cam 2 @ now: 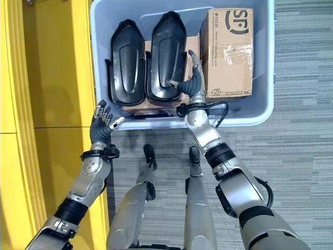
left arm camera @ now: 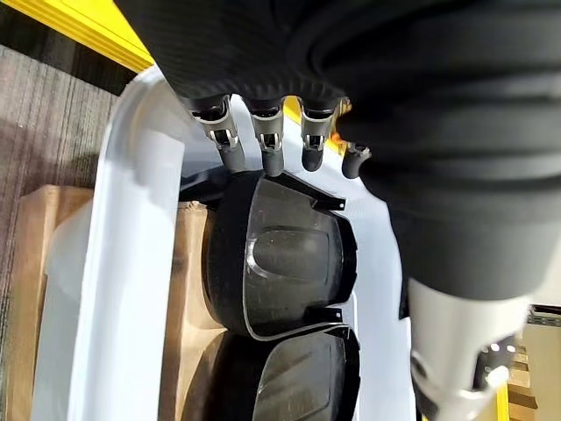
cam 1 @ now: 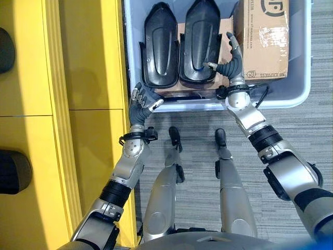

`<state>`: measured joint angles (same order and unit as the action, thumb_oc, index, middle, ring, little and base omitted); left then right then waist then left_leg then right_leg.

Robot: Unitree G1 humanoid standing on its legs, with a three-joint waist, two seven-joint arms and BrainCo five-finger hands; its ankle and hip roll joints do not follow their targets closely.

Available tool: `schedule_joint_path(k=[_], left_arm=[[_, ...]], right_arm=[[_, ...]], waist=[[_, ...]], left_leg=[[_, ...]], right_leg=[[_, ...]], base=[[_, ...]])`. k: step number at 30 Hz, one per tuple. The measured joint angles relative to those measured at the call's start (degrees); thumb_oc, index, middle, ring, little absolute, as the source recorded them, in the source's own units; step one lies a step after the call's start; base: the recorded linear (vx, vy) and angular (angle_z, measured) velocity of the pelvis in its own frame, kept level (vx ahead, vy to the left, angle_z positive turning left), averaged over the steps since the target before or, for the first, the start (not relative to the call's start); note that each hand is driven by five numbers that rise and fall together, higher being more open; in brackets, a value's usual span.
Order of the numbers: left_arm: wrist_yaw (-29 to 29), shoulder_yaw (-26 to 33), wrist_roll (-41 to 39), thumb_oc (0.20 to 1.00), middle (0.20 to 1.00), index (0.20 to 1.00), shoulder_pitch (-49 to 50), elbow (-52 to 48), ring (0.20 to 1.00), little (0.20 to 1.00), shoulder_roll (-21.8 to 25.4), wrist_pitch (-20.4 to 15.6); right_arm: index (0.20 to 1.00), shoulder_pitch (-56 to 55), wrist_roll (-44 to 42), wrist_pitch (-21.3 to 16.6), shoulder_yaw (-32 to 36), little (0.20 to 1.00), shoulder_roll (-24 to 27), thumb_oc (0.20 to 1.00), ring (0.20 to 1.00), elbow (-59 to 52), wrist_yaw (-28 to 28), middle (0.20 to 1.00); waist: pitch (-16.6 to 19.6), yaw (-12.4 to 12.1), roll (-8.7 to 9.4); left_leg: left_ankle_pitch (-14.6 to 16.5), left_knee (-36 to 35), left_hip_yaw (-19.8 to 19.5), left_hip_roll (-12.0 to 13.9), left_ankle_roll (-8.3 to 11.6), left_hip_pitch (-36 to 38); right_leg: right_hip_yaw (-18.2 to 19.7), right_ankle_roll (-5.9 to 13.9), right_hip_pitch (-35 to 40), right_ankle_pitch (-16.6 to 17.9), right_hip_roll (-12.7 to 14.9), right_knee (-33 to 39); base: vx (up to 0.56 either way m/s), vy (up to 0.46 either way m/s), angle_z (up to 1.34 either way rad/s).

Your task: Move parts from the plastic box to the shelf.

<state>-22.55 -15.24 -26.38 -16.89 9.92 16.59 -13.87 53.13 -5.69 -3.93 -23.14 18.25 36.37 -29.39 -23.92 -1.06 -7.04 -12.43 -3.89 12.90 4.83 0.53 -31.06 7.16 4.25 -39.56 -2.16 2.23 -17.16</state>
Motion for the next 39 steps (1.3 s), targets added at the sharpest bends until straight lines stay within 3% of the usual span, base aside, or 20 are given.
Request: schedule_joint_path(k=[5, 16, 39], left_arm=[[0.0, -1.2, 0.0, 1.000, 1.000, 1.000, -0.2, 0.1, 1.000, 1.000, 0.0, -0.2], [0.1, -2.6, -0.4, 1.000, 1.000, 1.000, -1.5, 0.4, 1.000, 1.000, 0.1, -1.1], [-0.3, -4.2, -1.7, 1.000, 1.000, 1.000, -3.9, 0.4, 1.000, 1.000, 0.2, -2.3]], right_arm=[[1.000, 3.9, -3.5, -0.2, 0.3, 1.000, 0.3, 1.000, 1.000, 8.4, 0.0, 1.000], [1.000, 8.4, -9.8, -0.7, 0.2, 1.000, 1.0, 1.000, 1.000, 15.8, 0.0, 1.000], [1.000, 13.5, -11.0, -1.5, -0.7, 1.000, 3.1, 1.000, 1.000, 26.5, -0.7, 1.000]], waist=[[-0.4, -0.1, -0.81], [-0.7, -1.6, -1.63], [-1.3, -2.2, -2.45]], left_leg=[[-0.4, 0.0, -0.4, -0.1, 0.02, 0.0], [-1.2, -0.1, -0.7, 0.1, 0.62, -2.0], [-1.8, 0.1, -4.3, -0.9, 0.48, -4.4]], right_leg=[[-0.3, 0.00, -0.2, -0.1, 0.1, -0.7], [-0.3, -0.72, -3.7, -1.0, -0.2, -3.8], [-3.4, -0.55, -4.6, -2.0, 1.2, -4.8]], base=[[0.00, 0.023, 0.03], [0.00, 0.000, 0.00], [0.01, 0.020, 0.06]])
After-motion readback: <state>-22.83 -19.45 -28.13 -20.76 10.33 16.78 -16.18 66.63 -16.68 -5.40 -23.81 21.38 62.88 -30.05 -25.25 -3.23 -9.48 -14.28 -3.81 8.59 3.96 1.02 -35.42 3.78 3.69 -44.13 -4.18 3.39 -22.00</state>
